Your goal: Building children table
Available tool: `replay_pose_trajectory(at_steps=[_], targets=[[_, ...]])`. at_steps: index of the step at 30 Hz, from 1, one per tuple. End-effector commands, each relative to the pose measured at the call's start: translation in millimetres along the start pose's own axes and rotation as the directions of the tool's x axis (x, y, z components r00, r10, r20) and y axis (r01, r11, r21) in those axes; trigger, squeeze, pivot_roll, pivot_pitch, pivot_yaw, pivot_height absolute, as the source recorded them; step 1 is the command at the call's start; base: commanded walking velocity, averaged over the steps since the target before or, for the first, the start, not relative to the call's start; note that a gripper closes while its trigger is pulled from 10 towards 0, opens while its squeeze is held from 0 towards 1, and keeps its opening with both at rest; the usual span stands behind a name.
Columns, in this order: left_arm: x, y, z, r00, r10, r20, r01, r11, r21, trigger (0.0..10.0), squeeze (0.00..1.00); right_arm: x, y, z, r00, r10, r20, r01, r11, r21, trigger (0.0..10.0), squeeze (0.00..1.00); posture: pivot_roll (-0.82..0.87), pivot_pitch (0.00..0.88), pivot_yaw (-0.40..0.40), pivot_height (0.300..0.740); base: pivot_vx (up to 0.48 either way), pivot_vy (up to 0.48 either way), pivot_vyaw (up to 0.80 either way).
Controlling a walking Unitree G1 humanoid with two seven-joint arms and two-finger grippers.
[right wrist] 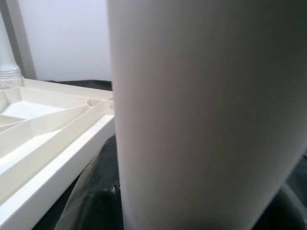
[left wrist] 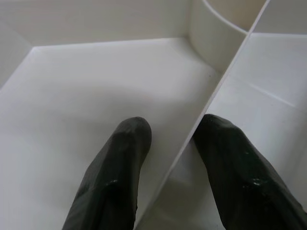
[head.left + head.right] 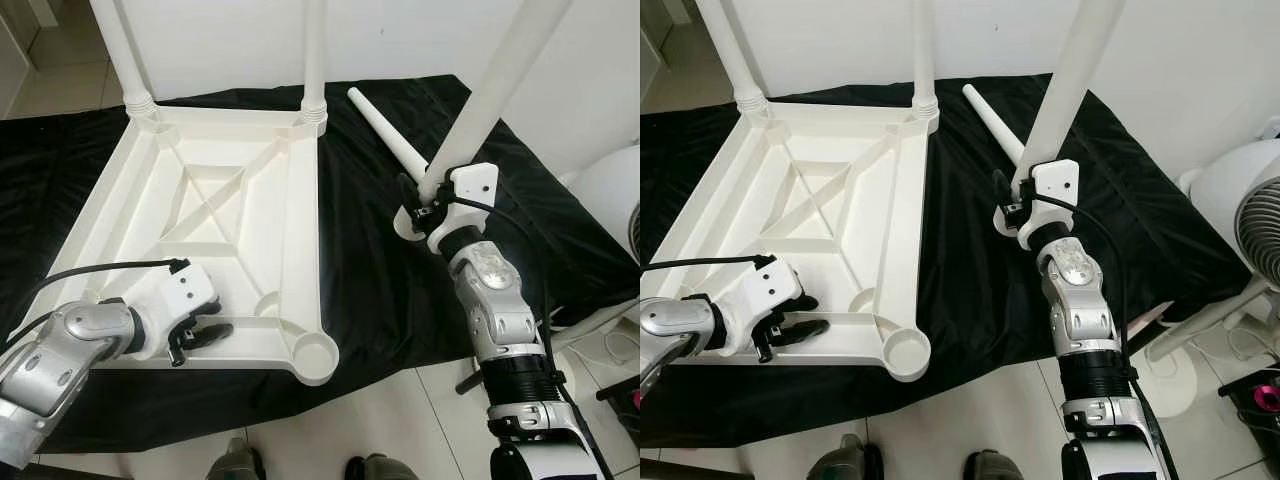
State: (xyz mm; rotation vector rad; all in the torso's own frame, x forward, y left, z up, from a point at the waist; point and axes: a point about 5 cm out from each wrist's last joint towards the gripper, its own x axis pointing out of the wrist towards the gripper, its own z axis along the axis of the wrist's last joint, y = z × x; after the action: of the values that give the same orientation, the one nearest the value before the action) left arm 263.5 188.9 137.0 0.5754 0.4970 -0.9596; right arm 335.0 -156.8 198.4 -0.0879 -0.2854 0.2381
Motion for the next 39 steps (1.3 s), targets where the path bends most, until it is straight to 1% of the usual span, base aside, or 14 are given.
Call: replay_pose_trajectory(at_steps=[1, 7, 10, 18, 19, 20, 21, 28, 29, 30, 31, 34, 35, 39], targets=[[2.7, 2.0, -9, 0.998, 0.016, -0.058, -0.017, 1.000, -0.021, 10.0, 0.00, 2.4, -0.3, 4, 1.000, -0.004, 0.022, 0.004, 1.000, -0.011, 10.0, 0.00, -0.03, 0.062, 0.022, 0.740, 0.000, 0.000, 0.00], [4.5, 13.1, -6, 0.995, 0.062, -0.074, -0.067, 0.996, -0.058, 9.5, 0.00, 1.0, -2.8, 5, 0.999, -0.022, 0.027, 0.022, 1.000, -0.018, 10.0, 0.00, -0.03, 0.069, 0.036, 0.740, 0.000, 0.000, 0.00], [6.0, 19.3, -3, 0.994, 0.089, -0.068, -0.094, 0.993, -0.072, 0.0, 0.00, -1.0, -3.5, 4, 0.999, -0.028, 0.025, 0.029, 0.999, -0.020, 10.0, 0.00, -0.04, 0.075, 0.043, 0.740, 0.000, 0.000, 0.00], [9.0, 17.5, 3, 0.996, 0.083, -0.044, -0.086, 0.994, -0.060, 0.0, 0.00, -1.5, -5.9, 5, 0.999, -0.041, 0.027, 0.042, 0.999, -0.026, 10.0, 0.00, -0.04, 0.081, 0.047, 0.740, 0.000, 0.000, 0.00], [10.9, 14.9, 5, 0.996, 0.075, -0.041, -0.077, 0.996, -0.047, 4.1, 0.00, -1.1, -6.1, 5, 0.999, -0.042, 0.028, 0.042, 0.999, -0.025, 10.0, 0.00, -0.04, 0.082, 0.046, 0.740, 0.000, 0.000, 0.00], [10.9, 14.9, 5, 0.996, 0.075, -0.041, -0.077, 0.996, -0.047, 4.1, 0.00, -1.1, -6.1, 5, 0.999, -0.042, 0.028, 0.042, 0.999, -0.025, 10.0, 0.00, -0.04, 0.082, 0.046, 0.740, 0.000, 0.000, 0.00], [13.4, 13.1, 7, 0.997, 0.076, -0.032, -0.077, 0.996, -0.035, 10.0, 0.00, -0.7, -6.1, 6, 0.999, -0.042, 0.028, 0.043, 0.999, -0.025, 10.0, 0.00, -0.04, 0.083, 0.045, 0.740, 0.000, 0.000, 0.00], [29.0, 8.7, 23, 0.994, 0.100, 0.044, -0.099, 0.995, -0.012, 10.0, 0.00, 1.7, -4.8, 6, 0.999, -0.042, 0.030, 0.042, 0.999, -0.017, 10.0, 0.00, -0.03, 0.084, 0.031, 0.740, 0.000, 0.000, 0.00], [33.5, 8.3, 28, 0.992, 0.106, 0.067, -0.105, 0.994, -0.011, 10.0, 0.58, 2.5, -4.2, 5, 0.999, -0.041, 0.030, 0.042, 0.999, -0.014, 10.0, 0.00, -0.04, 0.086, 0.028, 0.740, 0.000, 0.000, 0.00], [36.8, 8.6, 32, 0.990, 0.112, 0.089, -0.110, 0.994, -0.020, 10.0, 0.58, 3.0, -3.6, 5, 0.999, -0.040, 0.029, 0.041, 0.999, -0.013, 10.0, 0.00, -0.04, 0.085, 0.027, 0.740, 0.000, 0.000, 0.00], [40.5, 9.3, 37, 0.987, 0.119, 0.108, -0.118, 0.993, -0.019, 10.0, 1.00, 3.5, -3.0, 5, 0.999, -0.040, 0.029, 0.040, 0.999, -0.013, 10.0, 0.00, -0.04, 0.085, 0.026, 0.740, 0.000, 0.000, 0.00], [48.5, 10.9, 48, 0.980, 0.141, 0.139, -0.141, 0.990, -0.008, 10.0, 0.76, 3.8, -2.4, 5, 0.999, -0.040, 0.029, 0.040, 0.999, -0.008, 10.0, 0.00, -0.05, 0.086, 0.026, 0.740, 0.000, 0.000, 0.00], [51.0, 9.7, 53, 0.978, 0.136, 0.157, -0.136, 0.991, -0.011, 10.0, 0.00, 3.3, -3.0, 6, 0.999, -0.043, 0.031, 0.043, 0.999, -0.003, 10.0, 0.00, -0.05, 0.086, 0.026, 0.740, 0.000, 0.000, 0.00], [52.6, 9.4, 59, 0.973, 0.134, 0.191, -0.133, 0.991, -0.015, 10.0, 0.00, 2.7, -5.4, 6, 0.997, -0.063, 0.033, 0.063, 0.998, 0.012, 10.0, 0.00, -0.06, 0.088, 0.031, 0.740, 0.000, 0.000, 0.00]])
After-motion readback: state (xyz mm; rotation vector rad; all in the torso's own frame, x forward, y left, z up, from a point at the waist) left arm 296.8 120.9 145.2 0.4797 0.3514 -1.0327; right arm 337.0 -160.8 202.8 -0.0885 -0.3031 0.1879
